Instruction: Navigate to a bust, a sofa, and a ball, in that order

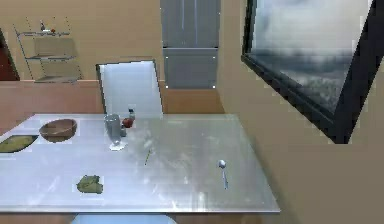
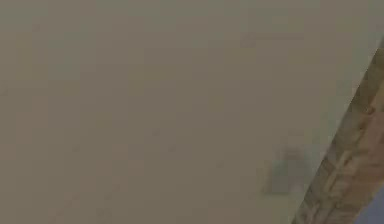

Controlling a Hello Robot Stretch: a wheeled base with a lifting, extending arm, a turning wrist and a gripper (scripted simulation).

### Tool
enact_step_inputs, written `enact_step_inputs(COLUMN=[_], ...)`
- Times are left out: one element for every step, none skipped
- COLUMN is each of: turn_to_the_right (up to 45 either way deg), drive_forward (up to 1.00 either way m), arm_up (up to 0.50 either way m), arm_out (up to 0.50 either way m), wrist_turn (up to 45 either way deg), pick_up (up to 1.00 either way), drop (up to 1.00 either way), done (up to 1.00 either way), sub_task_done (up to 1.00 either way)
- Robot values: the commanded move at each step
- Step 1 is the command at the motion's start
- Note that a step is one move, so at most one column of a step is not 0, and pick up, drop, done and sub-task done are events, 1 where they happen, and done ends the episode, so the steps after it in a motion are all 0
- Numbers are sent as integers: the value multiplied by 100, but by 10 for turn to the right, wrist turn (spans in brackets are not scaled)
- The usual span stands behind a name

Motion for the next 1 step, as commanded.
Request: enact_step_inputs(turn_to_the_right=[450], drive_forward=[0], arm_up=[0], arm_out=[0], wrist_turn=[0], pick_up=[0], drop=[0], done=[0], sub_task_done=[0])
